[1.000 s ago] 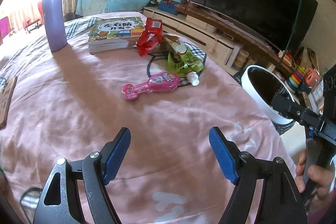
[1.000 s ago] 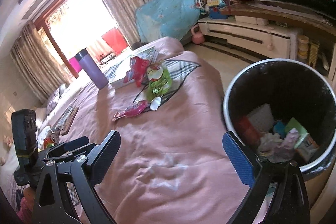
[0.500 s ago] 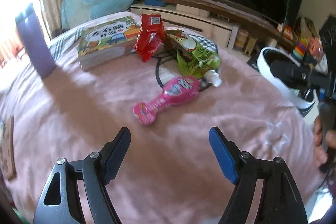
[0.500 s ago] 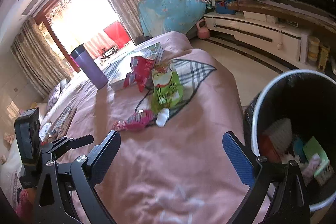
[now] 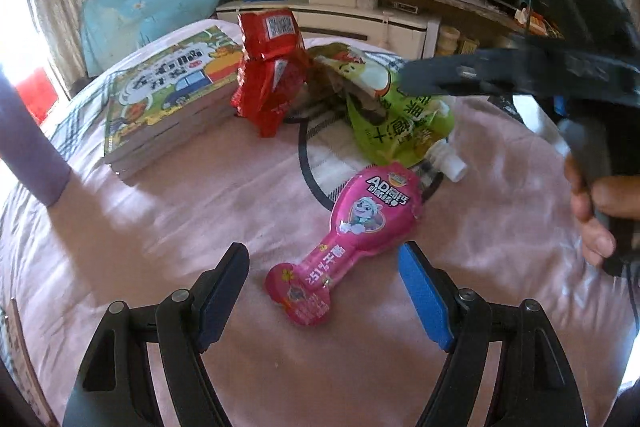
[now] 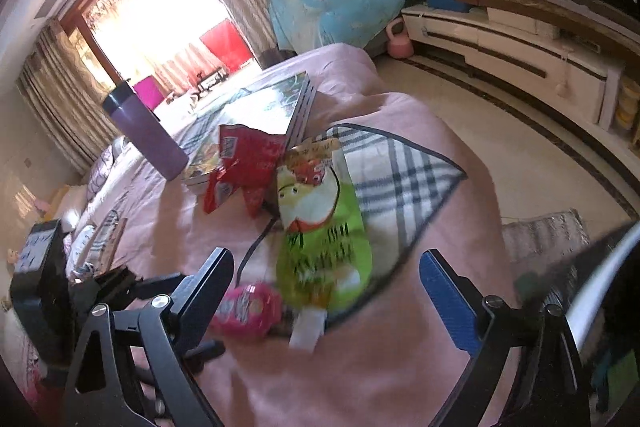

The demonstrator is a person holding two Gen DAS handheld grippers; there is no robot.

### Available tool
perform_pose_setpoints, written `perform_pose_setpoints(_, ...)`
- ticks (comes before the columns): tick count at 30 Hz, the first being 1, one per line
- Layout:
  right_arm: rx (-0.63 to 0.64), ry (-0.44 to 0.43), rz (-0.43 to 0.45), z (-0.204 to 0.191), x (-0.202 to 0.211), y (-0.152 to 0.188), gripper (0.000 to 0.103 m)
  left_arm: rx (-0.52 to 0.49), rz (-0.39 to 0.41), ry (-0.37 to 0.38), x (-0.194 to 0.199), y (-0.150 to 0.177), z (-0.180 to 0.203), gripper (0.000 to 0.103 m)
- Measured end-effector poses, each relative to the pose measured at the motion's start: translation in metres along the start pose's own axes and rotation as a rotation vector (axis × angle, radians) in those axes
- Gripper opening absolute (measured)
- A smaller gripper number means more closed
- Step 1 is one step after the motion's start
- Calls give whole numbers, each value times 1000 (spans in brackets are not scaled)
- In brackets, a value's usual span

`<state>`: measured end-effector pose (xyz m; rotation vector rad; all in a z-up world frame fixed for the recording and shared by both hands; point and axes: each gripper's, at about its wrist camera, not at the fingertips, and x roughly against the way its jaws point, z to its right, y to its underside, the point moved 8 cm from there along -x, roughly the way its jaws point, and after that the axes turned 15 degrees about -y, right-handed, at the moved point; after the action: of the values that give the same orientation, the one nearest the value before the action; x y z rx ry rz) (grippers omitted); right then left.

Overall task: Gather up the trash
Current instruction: 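Grasp the pink candy pack with the left gripper while the right grasps the green juice pouch, then carry both items over the bin and open both grippers to drop them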

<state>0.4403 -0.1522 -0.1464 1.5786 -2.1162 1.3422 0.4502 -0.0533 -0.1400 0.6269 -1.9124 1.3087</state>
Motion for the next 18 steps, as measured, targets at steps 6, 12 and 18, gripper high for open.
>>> perform_pose_setpoints(6, 5, 20, -74, 10, -33, -4, 62, -11, 5, 29, -7, 0, 5, 47)
perform_pose_setpoints(12, 20, 35, -45, 9, -17, 5, 47, 7, -8, 11, -2, 5, 7, 20)
perform_pose_setpoints(18, -21, -7, 10, 3, 25, 23, 47, 115, -25, 84, 19, 18, 14, 19)
